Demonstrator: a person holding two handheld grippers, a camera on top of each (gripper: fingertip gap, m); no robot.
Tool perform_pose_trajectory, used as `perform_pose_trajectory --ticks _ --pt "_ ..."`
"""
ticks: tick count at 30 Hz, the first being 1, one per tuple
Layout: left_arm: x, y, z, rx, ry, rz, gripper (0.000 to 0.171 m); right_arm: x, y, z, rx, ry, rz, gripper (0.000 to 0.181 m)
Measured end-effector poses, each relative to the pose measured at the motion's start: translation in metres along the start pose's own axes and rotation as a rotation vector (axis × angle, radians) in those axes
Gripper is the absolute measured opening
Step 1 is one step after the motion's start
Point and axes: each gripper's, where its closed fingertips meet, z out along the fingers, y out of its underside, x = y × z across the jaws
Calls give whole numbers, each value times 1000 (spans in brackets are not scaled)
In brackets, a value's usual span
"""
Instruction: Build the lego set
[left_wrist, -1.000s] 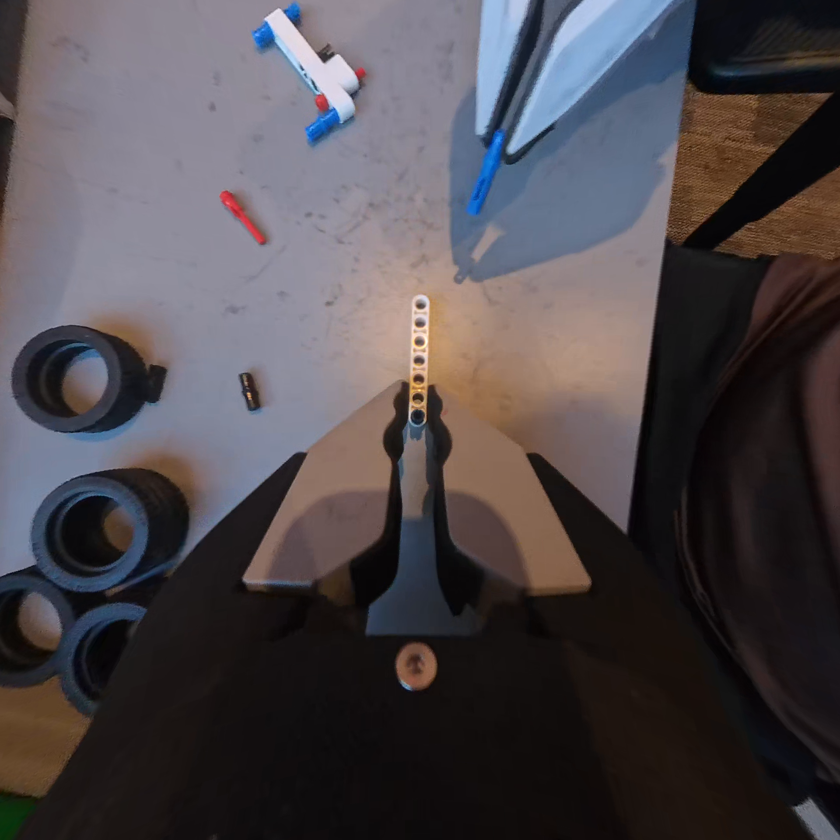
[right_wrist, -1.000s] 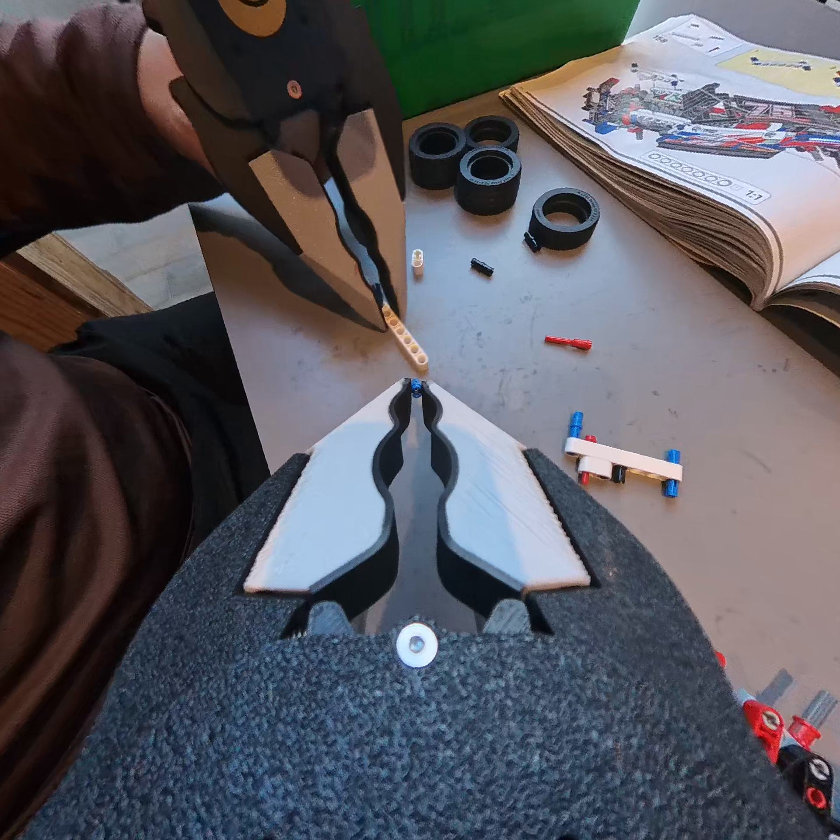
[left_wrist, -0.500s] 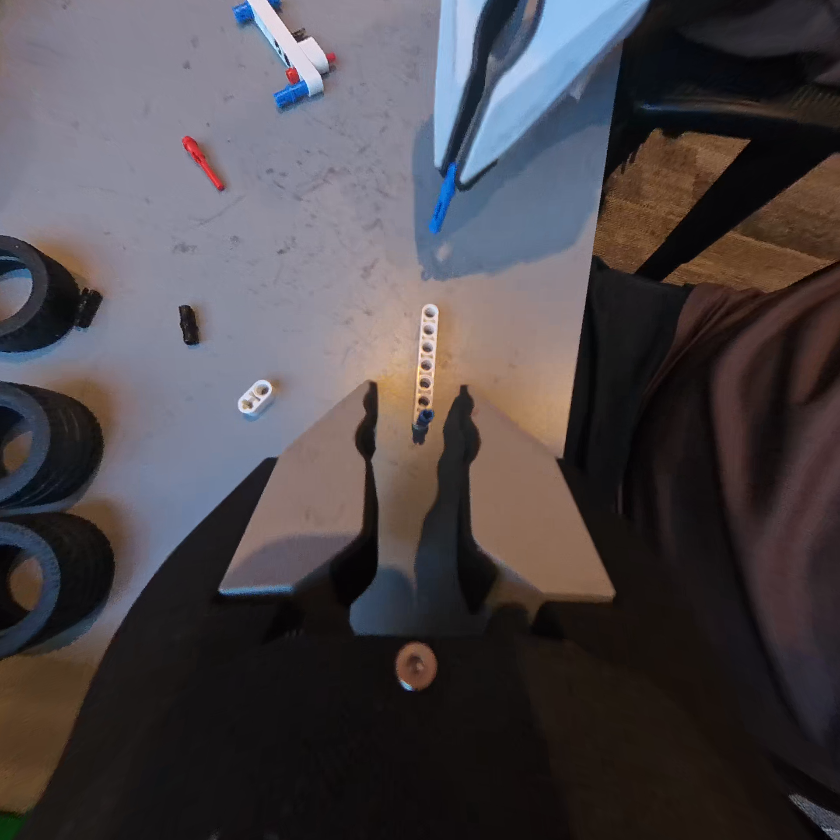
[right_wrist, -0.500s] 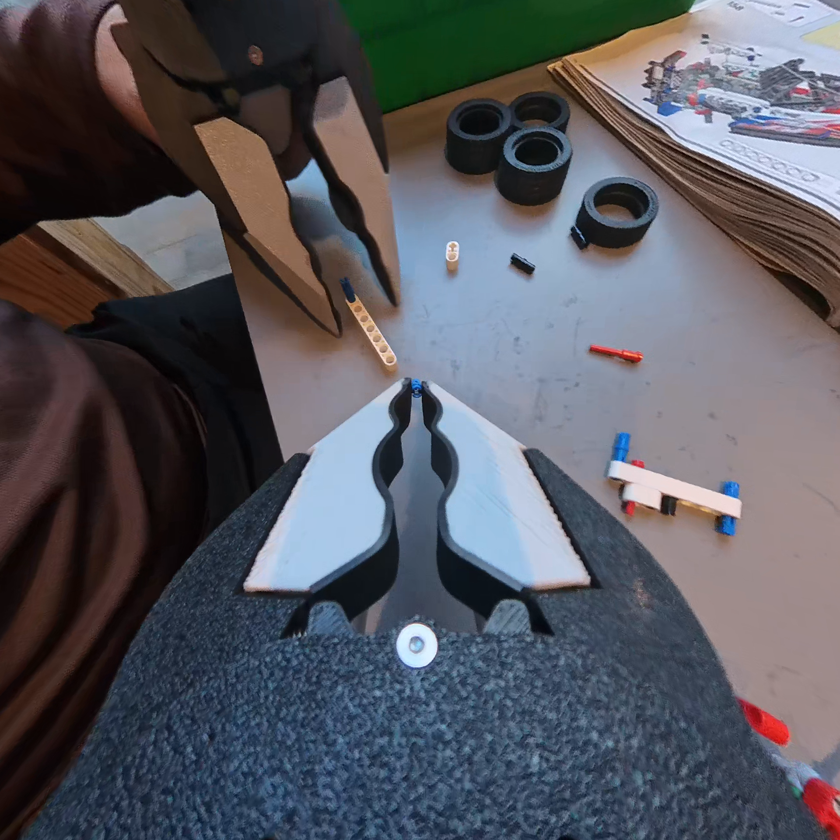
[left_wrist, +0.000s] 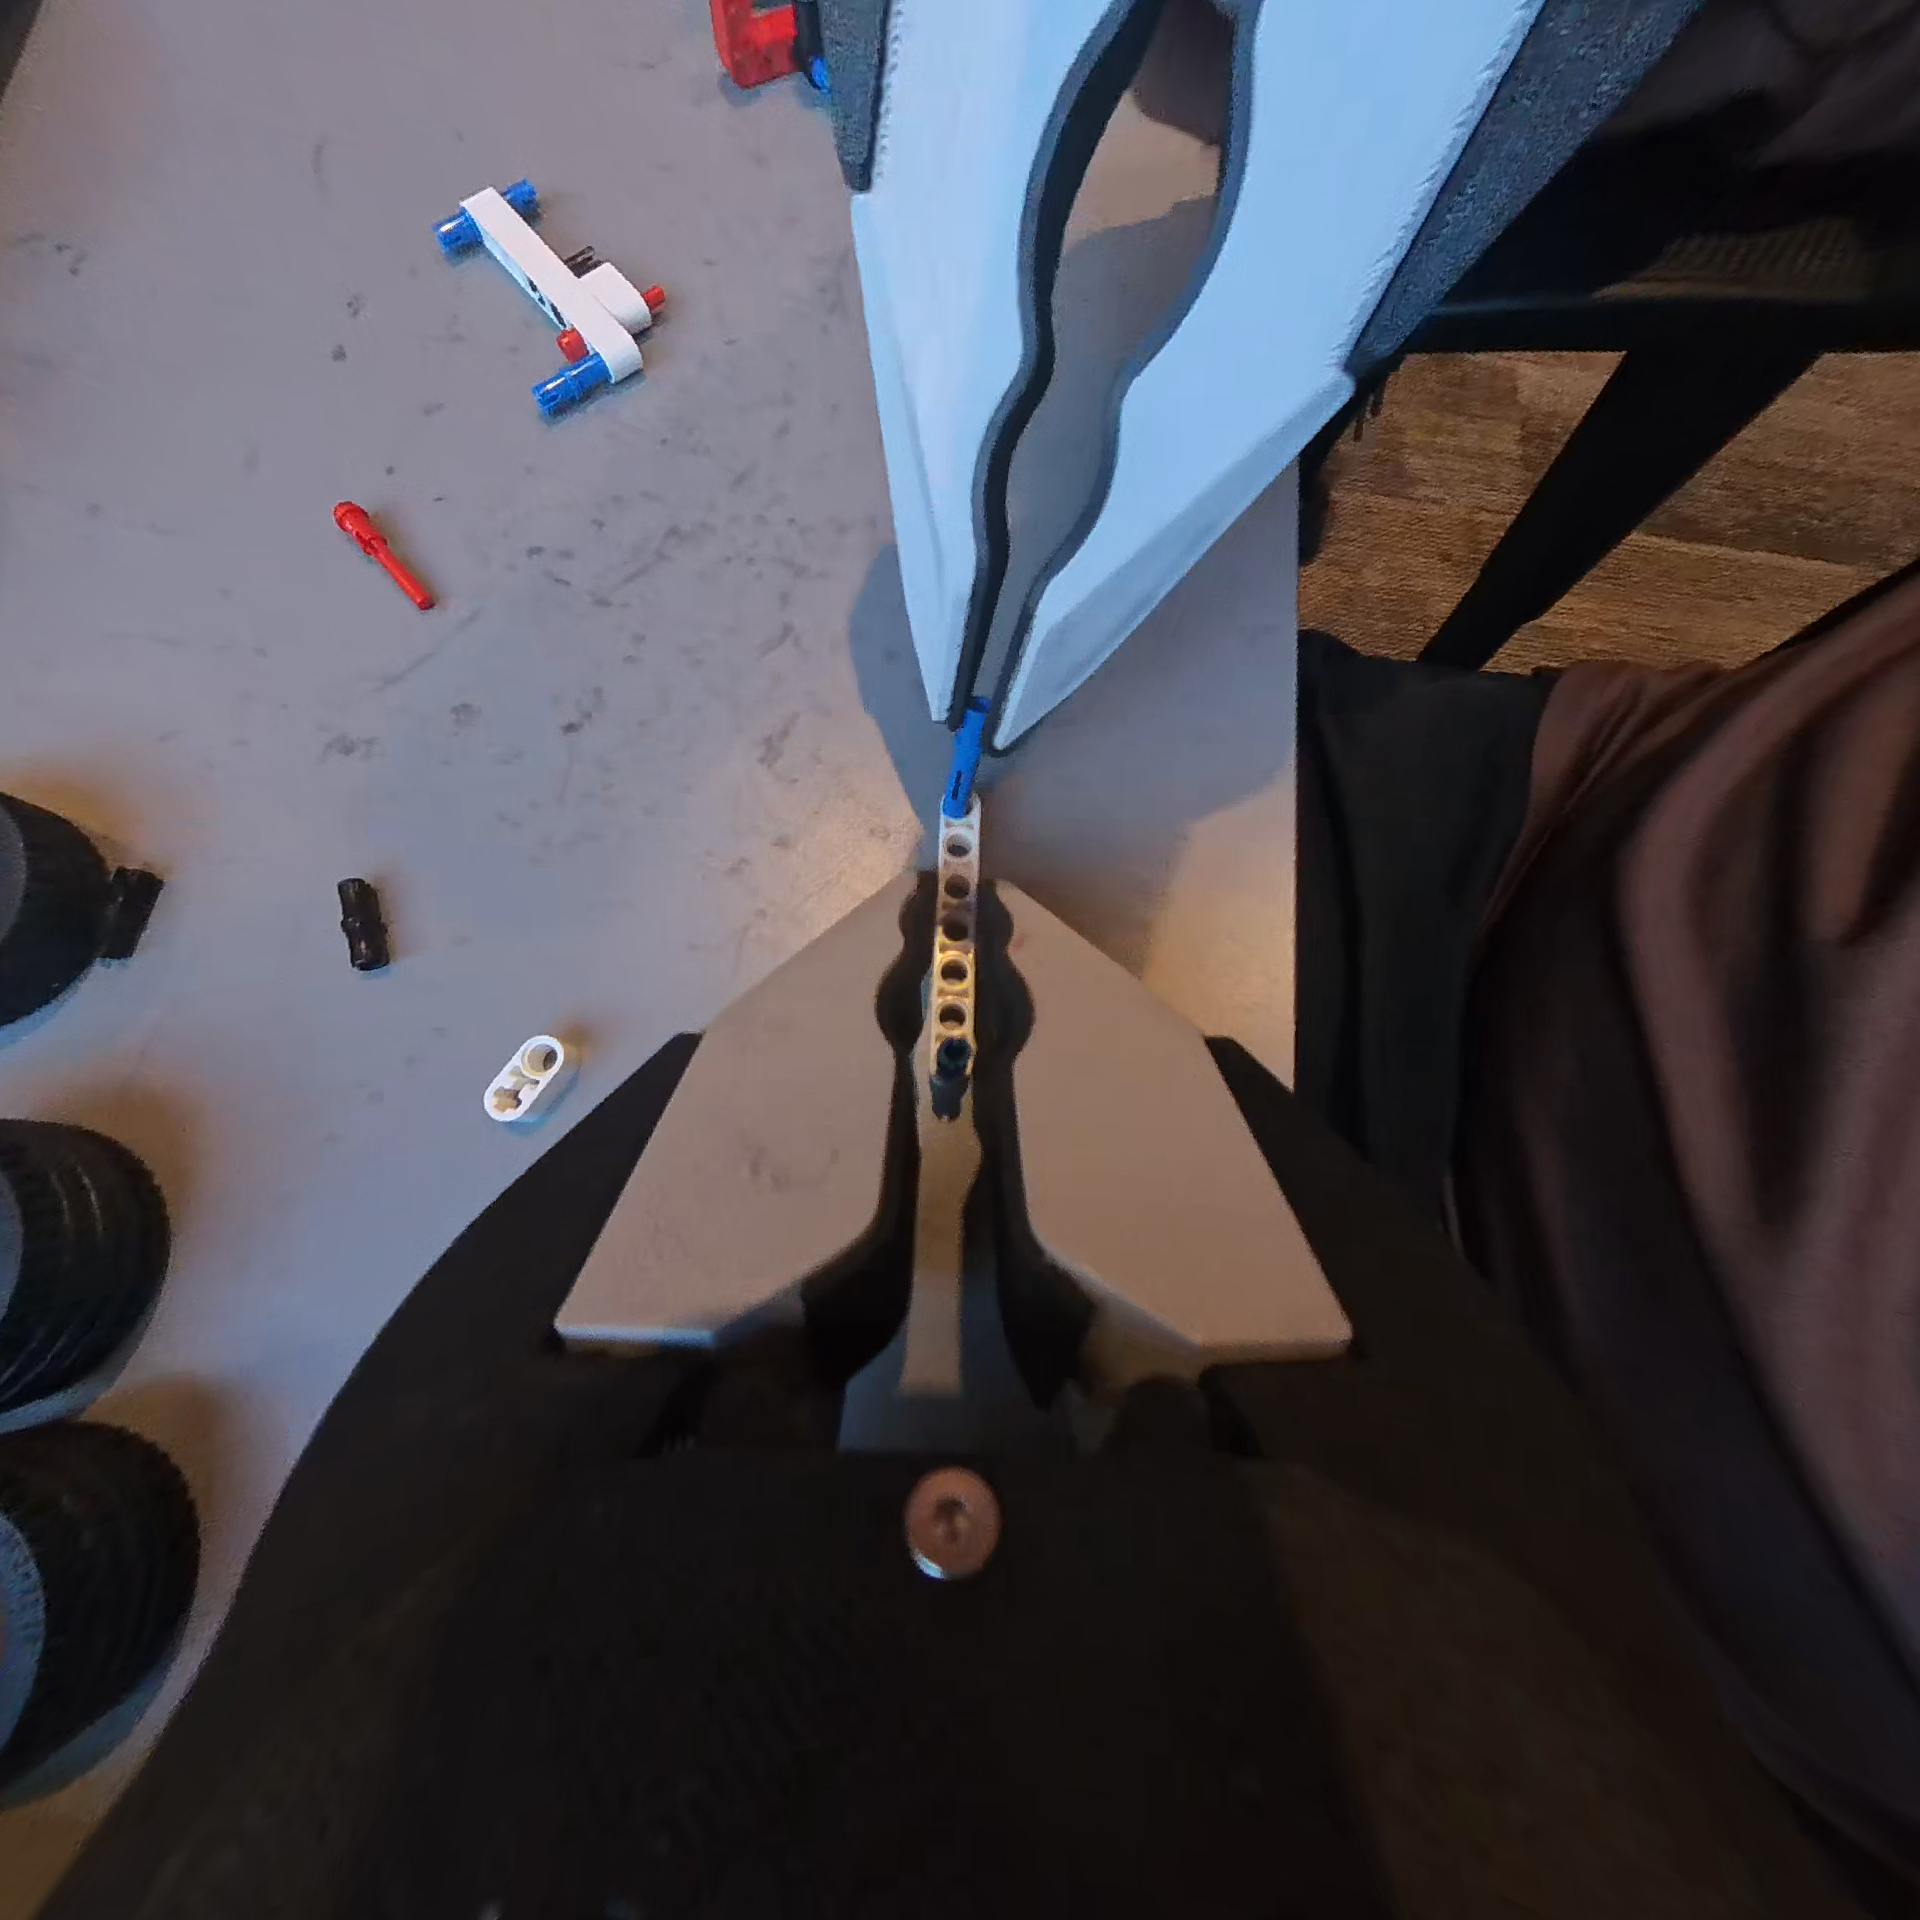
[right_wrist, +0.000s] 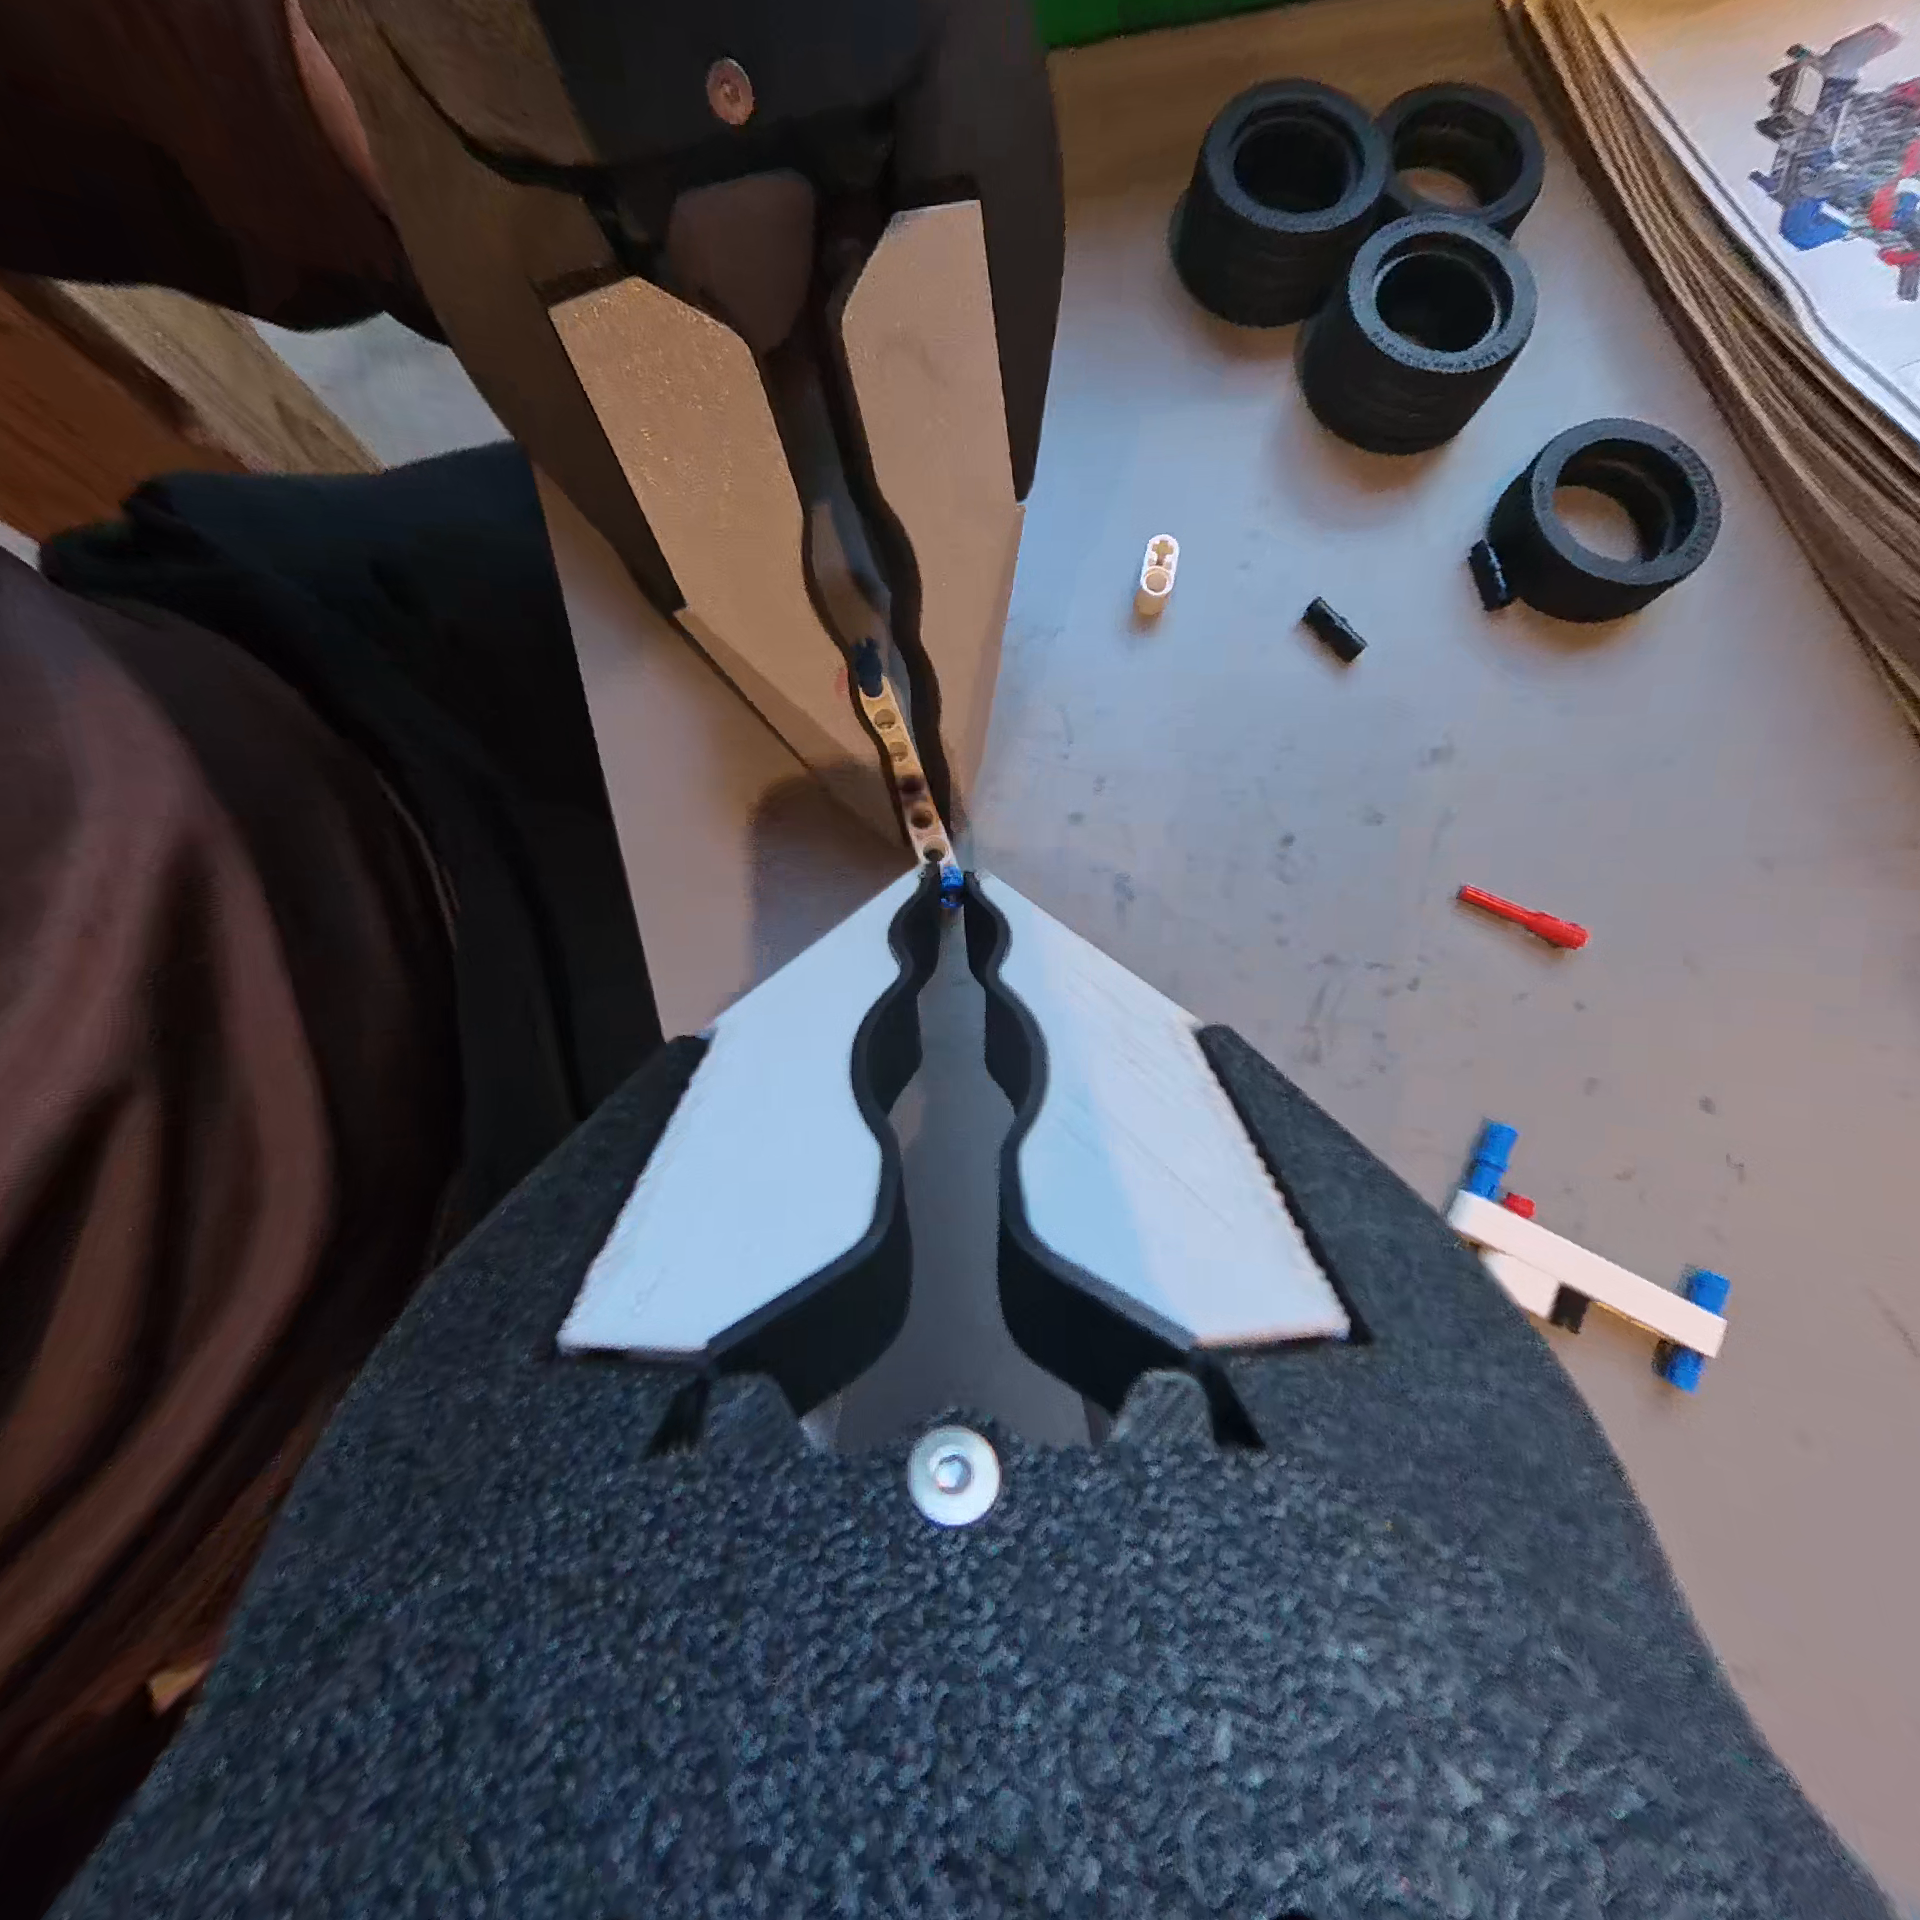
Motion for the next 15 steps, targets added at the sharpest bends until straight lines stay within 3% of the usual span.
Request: perform_pose_trajectory --ticks 8,15 --pt "-1 0 0 2 -23 16 4 1 2 -3 -130 23 -87 4" --pt "-1 0 0 3 -26 18 4 -1 0 1 -155 3 -83 4"
